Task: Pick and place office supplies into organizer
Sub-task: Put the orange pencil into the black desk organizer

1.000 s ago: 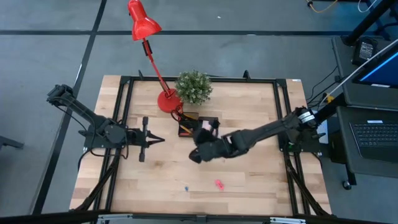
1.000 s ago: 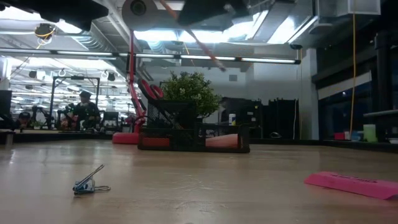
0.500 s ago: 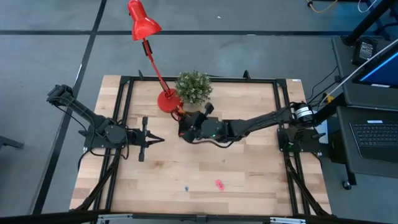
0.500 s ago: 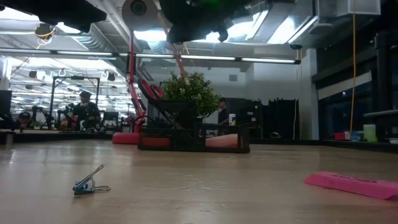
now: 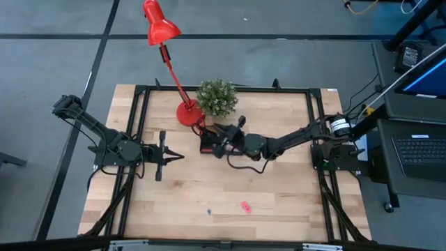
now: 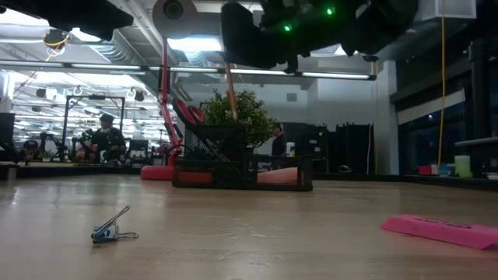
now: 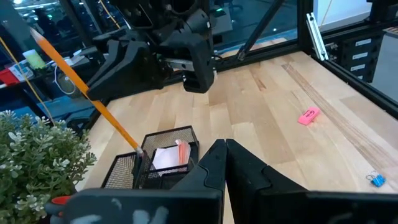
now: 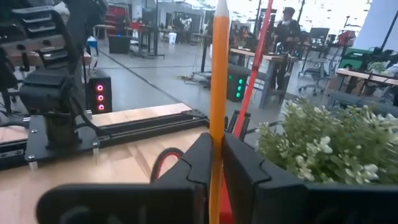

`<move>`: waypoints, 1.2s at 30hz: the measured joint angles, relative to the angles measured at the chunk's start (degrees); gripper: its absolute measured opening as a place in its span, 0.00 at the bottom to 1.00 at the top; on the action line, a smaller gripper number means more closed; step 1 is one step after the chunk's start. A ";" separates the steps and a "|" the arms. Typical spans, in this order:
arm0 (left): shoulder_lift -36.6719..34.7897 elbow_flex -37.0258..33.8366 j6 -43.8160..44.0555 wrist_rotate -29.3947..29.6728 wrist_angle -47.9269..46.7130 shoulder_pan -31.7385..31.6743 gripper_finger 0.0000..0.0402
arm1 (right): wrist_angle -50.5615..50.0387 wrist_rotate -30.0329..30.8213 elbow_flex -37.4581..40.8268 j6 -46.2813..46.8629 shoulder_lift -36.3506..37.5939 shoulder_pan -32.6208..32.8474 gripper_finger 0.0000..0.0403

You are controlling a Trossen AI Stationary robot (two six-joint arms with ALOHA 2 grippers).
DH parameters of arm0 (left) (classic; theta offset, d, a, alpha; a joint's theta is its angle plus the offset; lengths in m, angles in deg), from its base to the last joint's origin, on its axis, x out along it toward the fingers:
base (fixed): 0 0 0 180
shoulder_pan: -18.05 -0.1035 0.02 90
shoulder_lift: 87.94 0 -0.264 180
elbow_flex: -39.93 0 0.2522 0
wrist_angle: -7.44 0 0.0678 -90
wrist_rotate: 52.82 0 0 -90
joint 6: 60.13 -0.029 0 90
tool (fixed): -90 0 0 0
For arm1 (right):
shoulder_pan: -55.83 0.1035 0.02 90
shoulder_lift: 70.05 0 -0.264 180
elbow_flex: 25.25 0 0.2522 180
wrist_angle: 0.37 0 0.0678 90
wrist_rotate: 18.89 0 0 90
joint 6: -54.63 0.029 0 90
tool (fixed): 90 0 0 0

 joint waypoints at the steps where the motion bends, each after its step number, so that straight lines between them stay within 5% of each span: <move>1: 0.00 0.00 0.00 0.00 0.00 0.00 0.00 | 1.49 -0.33 0.77 -0.11 0.00 -0.11 0.09; 17: 0.02 -0.02 0.00 0.00 0.02 0.00 0.00 | 4.80 -10.32 2.30 -0.99 0.00 -3.62 0.09; 36: 0.02 -0.07 0.00 0.00 0.02 0.00 0.01 | 7.29 -10.61 2.32 -1.27 -4.65 -5.44 0.09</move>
